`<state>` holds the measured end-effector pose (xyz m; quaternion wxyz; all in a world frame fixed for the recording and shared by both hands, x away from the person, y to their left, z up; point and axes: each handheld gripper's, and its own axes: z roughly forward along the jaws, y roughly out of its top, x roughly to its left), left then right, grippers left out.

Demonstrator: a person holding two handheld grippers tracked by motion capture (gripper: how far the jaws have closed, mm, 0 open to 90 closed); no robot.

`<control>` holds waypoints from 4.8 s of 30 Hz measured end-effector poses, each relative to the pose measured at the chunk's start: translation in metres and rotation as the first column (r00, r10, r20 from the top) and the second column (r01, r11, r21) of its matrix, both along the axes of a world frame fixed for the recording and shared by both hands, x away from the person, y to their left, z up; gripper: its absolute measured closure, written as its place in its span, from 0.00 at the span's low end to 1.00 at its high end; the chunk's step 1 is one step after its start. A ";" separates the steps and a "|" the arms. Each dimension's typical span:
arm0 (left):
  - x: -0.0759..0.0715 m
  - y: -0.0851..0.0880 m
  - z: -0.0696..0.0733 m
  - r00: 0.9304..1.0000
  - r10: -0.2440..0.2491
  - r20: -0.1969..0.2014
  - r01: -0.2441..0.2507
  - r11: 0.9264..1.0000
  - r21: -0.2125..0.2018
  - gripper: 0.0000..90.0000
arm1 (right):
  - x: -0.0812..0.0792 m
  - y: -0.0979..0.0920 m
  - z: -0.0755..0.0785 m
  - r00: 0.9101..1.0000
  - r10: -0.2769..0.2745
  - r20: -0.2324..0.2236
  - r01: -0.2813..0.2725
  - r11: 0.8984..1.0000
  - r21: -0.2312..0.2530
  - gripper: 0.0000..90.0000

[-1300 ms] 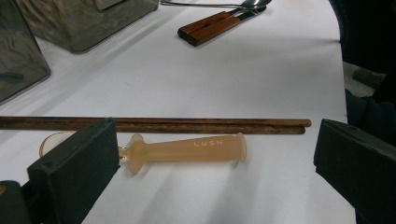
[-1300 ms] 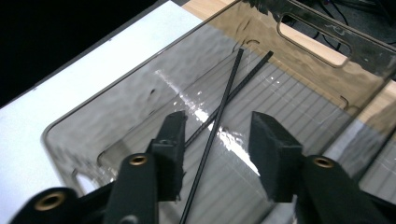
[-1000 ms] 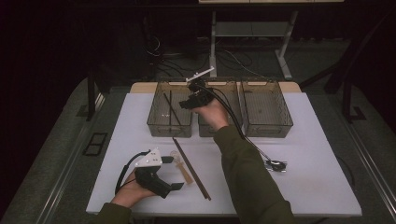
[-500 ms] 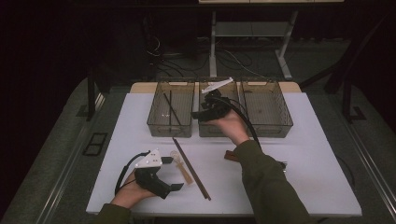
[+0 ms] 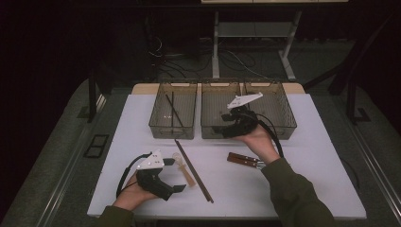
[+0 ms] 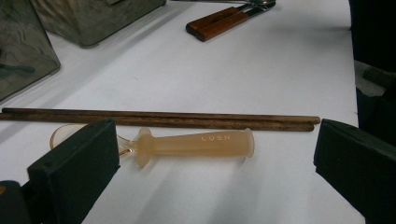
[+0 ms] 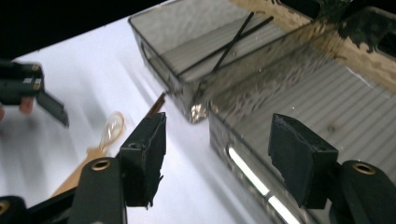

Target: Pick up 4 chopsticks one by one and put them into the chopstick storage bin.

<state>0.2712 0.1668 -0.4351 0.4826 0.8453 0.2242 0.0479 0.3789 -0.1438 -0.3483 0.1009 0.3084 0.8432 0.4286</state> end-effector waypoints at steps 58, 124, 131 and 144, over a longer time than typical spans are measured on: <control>-0.008 -0.065 -0.005 0.973 -0.223 -0.065 0.229 0.966 0.119 0.99 | -0.124 -0.117 -0.074 1.000 -0.030 -0.006 0.031 0.998 0.060 0.25; 0.020 -0.128 -0.013 0.960 -0.277 -0.023 0.275 0.933 0.233 0.99 | -0.124 -0.118 -0.075 1.000 -0.027 -0.004 0.027 0.997 0.068 0.24; 0.026 -0.134 -0.013 0.961 -0.275 -0.018 0.271 0.933 0.237 0.99 | -0.124 -0.119 -0.074 1.000 -0.027 -0.003 0.028 0.997 0.069 0.24; 0.033 -0.144 -0.011 0.966 -0.259 -0.017 0.254 0.932 0.259 0.99 | -0.124 -0.119 -0.074 1.000 -0.026 0.000 0.026 0.997 0.069 0.24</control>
